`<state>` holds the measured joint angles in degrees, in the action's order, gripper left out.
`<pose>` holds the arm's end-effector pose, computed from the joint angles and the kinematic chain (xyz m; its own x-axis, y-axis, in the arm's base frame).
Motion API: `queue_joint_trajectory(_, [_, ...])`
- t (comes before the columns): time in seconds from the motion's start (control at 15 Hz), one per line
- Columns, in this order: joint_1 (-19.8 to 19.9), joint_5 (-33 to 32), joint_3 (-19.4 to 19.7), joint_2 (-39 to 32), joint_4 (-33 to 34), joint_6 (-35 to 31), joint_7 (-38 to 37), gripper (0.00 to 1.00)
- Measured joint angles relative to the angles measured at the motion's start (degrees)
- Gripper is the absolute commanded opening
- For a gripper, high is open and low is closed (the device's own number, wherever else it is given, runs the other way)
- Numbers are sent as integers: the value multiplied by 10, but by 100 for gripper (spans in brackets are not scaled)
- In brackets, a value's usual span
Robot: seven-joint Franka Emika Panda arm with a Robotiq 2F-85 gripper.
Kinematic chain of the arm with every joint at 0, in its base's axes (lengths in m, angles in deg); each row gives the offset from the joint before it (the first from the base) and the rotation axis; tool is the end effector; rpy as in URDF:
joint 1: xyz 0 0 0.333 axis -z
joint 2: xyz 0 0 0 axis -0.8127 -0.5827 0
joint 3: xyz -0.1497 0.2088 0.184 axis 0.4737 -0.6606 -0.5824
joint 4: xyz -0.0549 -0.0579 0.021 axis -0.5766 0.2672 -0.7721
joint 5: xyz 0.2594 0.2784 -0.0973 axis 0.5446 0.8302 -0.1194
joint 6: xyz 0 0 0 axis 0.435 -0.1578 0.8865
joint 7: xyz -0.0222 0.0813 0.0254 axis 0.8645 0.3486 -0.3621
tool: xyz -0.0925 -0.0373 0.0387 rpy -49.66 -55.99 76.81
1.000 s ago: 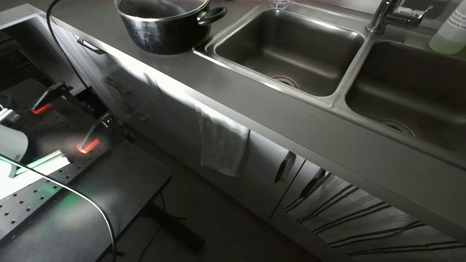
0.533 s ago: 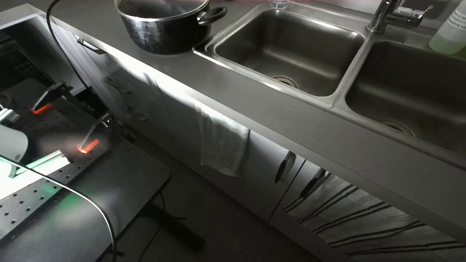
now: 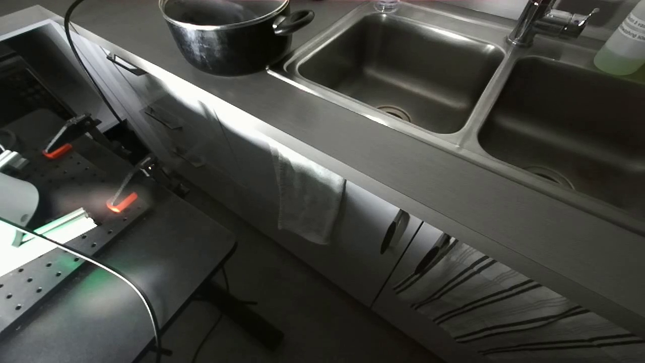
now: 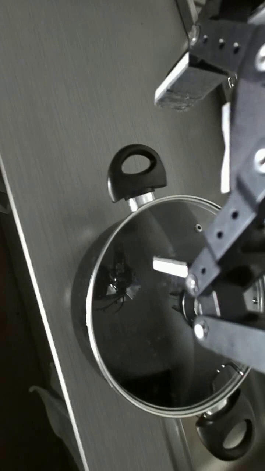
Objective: Remove the lid from the pot
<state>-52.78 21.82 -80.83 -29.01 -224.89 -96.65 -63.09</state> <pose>0.4112 0.0574 0.4278 0.9411 -0.3026 0.1511 -0.2849 -0.9500 -0.1279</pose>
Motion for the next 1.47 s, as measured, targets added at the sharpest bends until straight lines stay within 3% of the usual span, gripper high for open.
queue_joint_trajectory(0.67, [55, -97, 22, -98, 55, -53, -55, 100])
queue_joint_trajectory(1.47, [68, -147, 67, -175, 91, -54, -109, 100])
